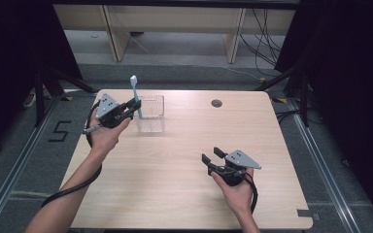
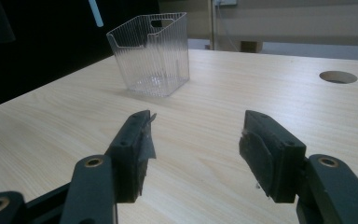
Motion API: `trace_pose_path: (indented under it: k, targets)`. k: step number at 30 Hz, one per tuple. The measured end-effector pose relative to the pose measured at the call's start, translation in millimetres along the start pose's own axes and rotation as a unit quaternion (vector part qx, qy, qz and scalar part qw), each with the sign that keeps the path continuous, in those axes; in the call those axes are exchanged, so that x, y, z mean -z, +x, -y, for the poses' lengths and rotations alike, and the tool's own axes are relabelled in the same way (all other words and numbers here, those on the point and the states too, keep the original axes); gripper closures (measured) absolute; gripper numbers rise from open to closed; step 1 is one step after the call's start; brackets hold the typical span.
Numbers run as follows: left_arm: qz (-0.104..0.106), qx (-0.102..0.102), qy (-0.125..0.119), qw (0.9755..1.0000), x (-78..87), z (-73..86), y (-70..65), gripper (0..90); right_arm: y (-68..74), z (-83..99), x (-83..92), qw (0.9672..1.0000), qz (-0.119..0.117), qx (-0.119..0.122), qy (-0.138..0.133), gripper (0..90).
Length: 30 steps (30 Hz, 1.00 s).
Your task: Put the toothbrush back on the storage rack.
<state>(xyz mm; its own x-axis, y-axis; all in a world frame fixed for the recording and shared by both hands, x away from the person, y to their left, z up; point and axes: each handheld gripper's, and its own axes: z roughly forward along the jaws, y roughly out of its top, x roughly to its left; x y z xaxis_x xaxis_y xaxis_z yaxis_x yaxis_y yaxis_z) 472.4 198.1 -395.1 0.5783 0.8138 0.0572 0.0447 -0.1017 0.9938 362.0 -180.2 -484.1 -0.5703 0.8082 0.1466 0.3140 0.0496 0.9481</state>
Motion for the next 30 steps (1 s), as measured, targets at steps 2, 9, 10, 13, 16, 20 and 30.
trace_pose_path:
  k: [2,9,10,13,16,20,30]
  targets:
    - [-0.001,0.0,-0.002,1.0,-1.3,-1.1,1.2,78.3,-0.8,-0.2,-0.2,1.0,0.0,0.005,-0.002,43.6]
    - [-0.005,-0.003,-0.004,1.0,-4.9,-6.4,6.3,78.3,-0.4,-0.4,-0.6,1.0,-0.003,-0.007,-0.002,43.5]
    - [-0.006,-0.003,-0.006,1.0,-5.4,-7.1,6.9,78.3,-1.2,-0.7,0.0,1.0,-0.001,-0.001,-0.002,43.5]
    - [-0.01,-0.003,-0.008,0.9999,-7.0,-9.3,9.3,78.3,-1.5,-1.4,0.7,1.0,0.006,0.006,-0.003,43.5]
    - [-0.013,-0.002,-0.01,0.9999,-9.3,-9.8,10.9,78.3,-1.0,-1.6,0.8,1.0,-0.001,-0.002,-0.002,43.5]
    - [-0.015,-0.002,-0.007,0.9999,-12.7,-8.1,12.8,78.2,-1.9,-1.5,0.7,1.0,0.003,0.006,-0.003,43.5]
    - [-0.029,0.0,0.008,0.9996,-19.1,1.5,22.7,78.2,0.0,-0.4,0.2,1.0,0.0,-0.004,0.0,43.4]
